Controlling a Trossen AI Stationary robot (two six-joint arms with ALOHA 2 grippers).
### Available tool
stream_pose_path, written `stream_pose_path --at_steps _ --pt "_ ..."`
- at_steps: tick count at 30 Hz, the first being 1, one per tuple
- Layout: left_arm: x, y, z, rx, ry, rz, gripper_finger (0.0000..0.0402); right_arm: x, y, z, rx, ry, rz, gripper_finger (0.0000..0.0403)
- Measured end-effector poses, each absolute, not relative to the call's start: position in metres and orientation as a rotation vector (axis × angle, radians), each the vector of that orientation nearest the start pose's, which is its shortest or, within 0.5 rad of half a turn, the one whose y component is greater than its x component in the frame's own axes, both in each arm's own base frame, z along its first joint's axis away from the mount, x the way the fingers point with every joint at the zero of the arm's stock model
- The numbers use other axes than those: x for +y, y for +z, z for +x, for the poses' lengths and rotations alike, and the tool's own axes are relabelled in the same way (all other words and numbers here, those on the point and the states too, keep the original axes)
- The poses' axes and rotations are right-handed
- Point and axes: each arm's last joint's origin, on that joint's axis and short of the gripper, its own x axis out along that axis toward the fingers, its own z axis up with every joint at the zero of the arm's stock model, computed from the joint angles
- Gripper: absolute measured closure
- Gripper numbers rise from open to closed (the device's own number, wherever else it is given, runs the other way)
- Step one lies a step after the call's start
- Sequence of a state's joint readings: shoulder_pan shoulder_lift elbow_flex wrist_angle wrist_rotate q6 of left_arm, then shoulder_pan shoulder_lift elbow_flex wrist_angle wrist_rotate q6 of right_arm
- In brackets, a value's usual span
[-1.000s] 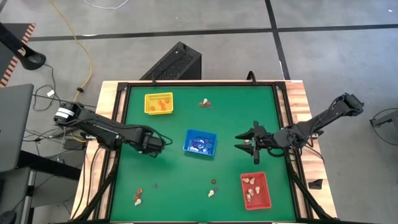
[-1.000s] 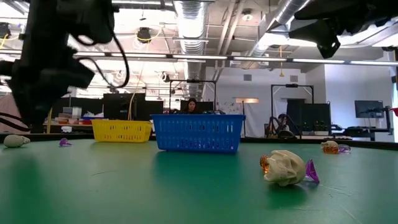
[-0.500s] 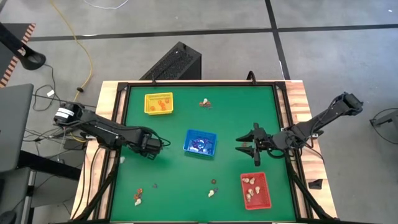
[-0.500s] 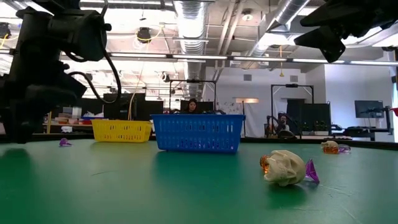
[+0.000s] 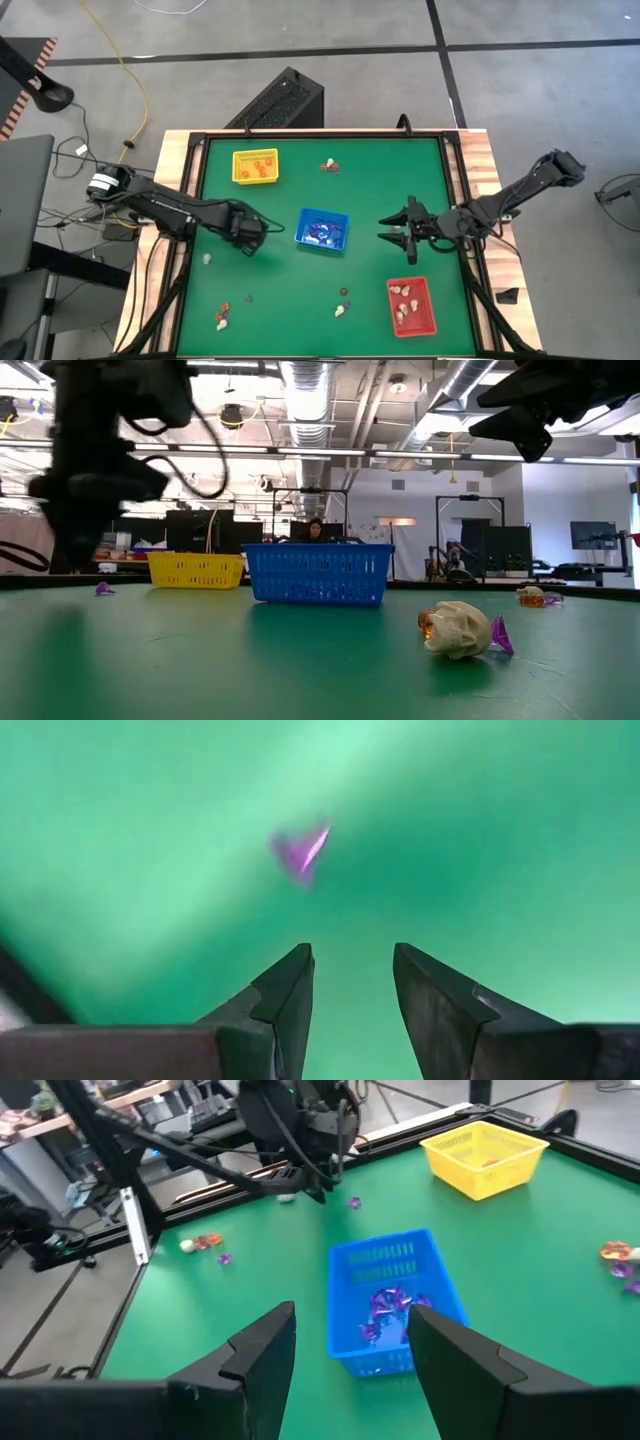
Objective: Sort Halloween decoration
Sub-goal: Put the witch hat toy into the blue bin
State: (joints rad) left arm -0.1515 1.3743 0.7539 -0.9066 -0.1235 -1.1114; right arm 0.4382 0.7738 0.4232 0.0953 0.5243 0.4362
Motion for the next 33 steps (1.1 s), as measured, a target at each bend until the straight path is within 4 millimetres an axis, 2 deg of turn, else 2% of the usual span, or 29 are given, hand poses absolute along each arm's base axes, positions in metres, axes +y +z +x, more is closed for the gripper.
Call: stream_pose_path --at_steps 9,15,28,33 --pt "0.001 0.168 0.207 1.263 0.917 -0.788 0.0269 0.055 0.238 0.164 0.189 -0.161 0.324 0.0179" --pt "0.009 0.166 0.208 1.25 0.959 -0.81 0.0269 0.055 0.238 0.164 0.191 -0.158 0.309 0.0179" --pt "0.023 0.146 0.217 1.314 0.997 -0.838 0.0269 0.057 0.237 0.163 0.213 -0.105 0.308 0.0179" --pt "0.025 0.146 0.218 1.314 0.983 -0.869 0.0292 0.057 0.236 0.163 0.225 -0.106 0.313 0.0179"
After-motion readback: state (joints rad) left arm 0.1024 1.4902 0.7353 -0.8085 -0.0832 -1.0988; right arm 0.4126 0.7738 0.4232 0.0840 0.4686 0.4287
